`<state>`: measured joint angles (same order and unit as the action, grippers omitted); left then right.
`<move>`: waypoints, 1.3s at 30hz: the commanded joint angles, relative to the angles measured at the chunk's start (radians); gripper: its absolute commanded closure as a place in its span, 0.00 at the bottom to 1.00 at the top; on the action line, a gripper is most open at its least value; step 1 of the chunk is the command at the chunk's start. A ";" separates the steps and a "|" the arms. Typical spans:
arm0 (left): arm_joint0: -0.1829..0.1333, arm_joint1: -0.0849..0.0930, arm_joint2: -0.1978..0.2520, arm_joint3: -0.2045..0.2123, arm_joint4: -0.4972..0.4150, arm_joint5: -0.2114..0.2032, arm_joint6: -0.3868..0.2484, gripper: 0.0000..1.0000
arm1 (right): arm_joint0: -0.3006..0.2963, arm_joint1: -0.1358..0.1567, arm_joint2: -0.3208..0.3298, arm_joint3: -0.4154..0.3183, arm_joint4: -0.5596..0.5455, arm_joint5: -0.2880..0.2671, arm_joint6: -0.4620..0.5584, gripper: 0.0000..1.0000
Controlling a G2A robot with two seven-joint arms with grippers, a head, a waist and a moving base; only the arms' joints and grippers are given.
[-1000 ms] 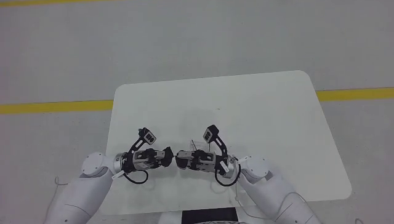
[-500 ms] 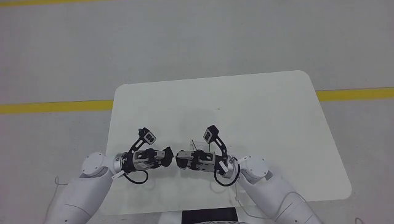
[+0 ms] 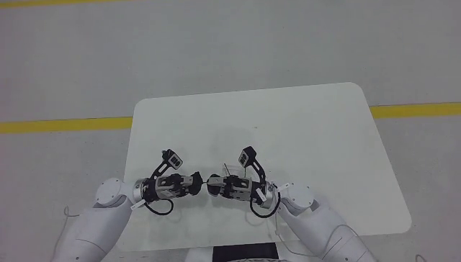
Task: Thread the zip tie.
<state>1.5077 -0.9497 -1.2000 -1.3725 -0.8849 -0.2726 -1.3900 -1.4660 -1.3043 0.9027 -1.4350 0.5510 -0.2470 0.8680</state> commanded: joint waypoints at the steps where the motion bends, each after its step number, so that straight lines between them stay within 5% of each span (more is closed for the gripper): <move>1: 0.000 0.000 0.000 0.000 0.000 0.000 0.000 1.00 | 0.000 0.001 0.000 0.000 0.001 -0.002 -0.003 1.00; 19: 0.000 0.000 0.000 0.000 0.000 0.000 0.000 1.00 | -0.009 0.011 0.006 -0.017 -0.024 -0.003 -0.031 1.00; 21: 0.000 0.000 0.000 0.000 0.000 0.000 0.000 1.00 | -0.010 0.012 0.006 -0.018 -0.023 -0.002 -0.033 0.81; 27: 0.000 0.000 0.000 0.000 0.000 0.000 0.000 1.00 | -0.012 0.014 0.003 -0.020 -0.018 -0.003 -0.031 0.76; 39: 0.000 0.000 0.000 0.000 0.000 0.000 0.000 1.00 | 0.000 0.012 -0.015 -0.017 0.001 -0.013 -0.026 0.88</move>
<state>1.5077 -0.9497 -1.2000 -1.3725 -0.8849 -0.2726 -1.3900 -1.4676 -1.2923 0.8889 -1.4526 0.5511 -0.2595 0.8424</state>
